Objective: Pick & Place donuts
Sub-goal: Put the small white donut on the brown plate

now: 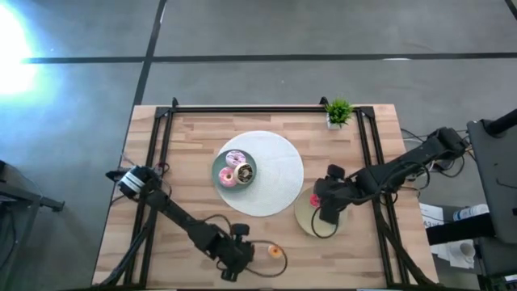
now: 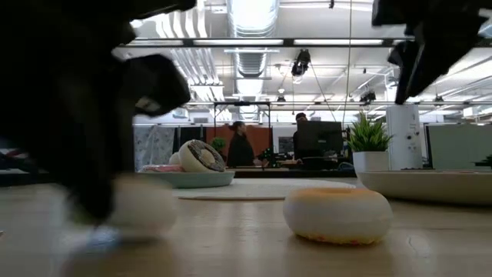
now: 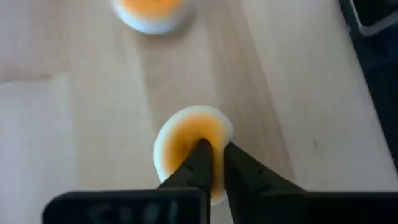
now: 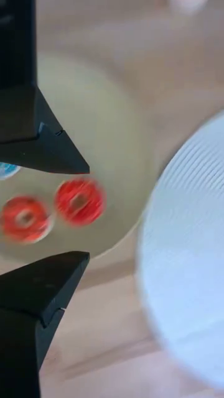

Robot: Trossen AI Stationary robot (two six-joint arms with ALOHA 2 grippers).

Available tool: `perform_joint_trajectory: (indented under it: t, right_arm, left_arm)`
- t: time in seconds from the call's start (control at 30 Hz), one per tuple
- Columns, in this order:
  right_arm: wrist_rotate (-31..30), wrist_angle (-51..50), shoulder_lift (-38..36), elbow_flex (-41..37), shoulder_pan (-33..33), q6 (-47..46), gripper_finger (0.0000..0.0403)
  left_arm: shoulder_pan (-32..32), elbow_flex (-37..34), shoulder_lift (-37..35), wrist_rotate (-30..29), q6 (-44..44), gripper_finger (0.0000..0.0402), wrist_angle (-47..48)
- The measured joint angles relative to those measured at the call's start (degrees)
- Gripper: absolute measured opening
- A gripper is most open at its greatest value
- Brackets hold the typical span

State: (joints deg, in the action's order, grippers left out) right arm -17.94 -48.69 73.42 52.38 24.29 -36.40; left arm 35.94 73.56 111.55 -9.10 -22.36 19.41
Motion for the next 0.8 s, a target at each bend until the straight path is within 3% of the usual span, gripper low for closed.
perform_joint_trajectory:
  t: [0.13,0.33,0.43,0.63,0.8]
  right_arm:
    - [0.6,9.76,-0.63,0.0,2.4,8.92,0.0201]
    - [0.58,27.36,-0.19,0.09,5.55,25.34,0.0201]
    - [0.25,32.99,-0.18,0.09,5.86,31.72,0.0201]
    - [-0.3,34.43,-0.16,0.5,5.82,36.9,0.0201]
    - [-3.37,34.32,-0.16,0.55,5.84,38.1,0.0201]
  left_arm:
    - [-4.1,0.0,-6.63,4.69,0.03,0.0002,-0.32]
    - [-14.92,-0.85,-14.61,21.19,0.33,0.0001,-9.31]
    - [-19.84,-0.83,-15.57,25.23,0.7,0.0001,-14.38]
    - [-26.21,-0.44,-14.22,31.53,-0.02,0.0,-24.35]
    - [-28.2,0.32,-12.25,32.57,-0.63,0.0,-25.26]
